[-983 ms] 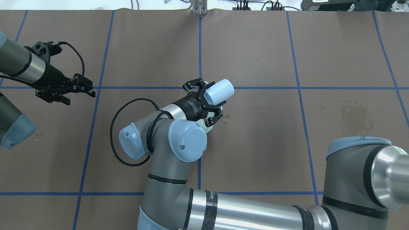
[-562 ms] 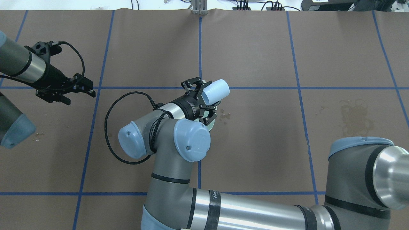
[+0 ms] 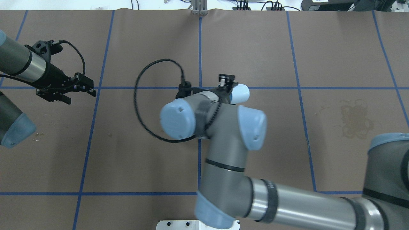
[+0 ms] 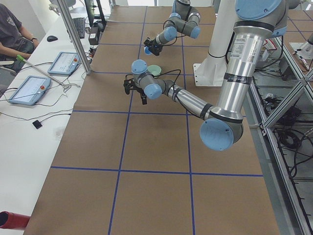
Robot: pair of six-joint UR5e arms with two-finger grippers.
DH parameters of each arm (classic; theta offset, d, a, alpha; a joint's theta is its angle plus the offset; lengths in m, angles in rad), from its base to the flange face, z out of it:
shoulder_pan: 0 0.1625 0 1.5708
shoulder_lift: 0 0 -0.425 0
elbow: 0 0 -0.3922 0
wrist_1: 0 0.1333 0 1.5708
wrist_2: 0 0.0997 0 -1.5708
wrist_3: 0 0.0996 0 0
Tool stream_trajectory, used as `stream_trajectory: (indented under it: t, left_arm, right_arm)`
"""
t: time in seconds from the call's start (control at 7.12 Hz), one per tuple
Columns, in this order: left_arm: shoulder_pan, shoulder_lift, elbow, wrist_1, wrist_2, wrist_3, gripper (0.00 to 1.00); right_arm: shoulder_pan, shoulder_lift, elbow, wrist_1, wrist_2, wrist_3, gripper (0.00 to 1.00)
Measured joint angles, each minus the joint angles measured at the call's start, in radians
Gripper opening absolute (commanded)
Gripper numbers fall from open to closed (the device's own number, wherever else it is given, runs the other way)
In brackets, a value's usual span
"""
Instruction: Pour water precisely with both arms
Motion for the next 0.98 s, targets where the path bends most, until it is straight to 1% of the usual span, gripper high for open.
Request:
stream_trajectory:
  t: [0.14,0.28,0.42,0.7,0.98]
  left_arm:
    - [0.000,-0.002,-0.004,0.000,0.001,-0.002,1.00]
    - [0.000,-0.004,-0.008,0.001,0.002,-0.004,1.00]
    - [0.000,-0.004,-0.012,0.002,0.003,-0.006,1.00]
    - [0.000,-0.006,-0.019,0.002,0.004,-0.008,1.00]
    - [0.000,-0.005,-0.023,0.003,0.004,-0.008,1.00]
  right_arm:
    - [0.049,-0.124,0.109,0.082,0.080,0.102,0.00]
    - [0.103,-0.228,0.167,0.186,0.167,0.182,0.00]
    - [0.157,-0.326,0.200,0.297,0.247,0.234,0.00]
    - [0.258,-0.504,0.222,0.506,0.373,0.267,0.00]
    - [0.333,-0.694,0.206,0.770,0.460,0.300,0.00]
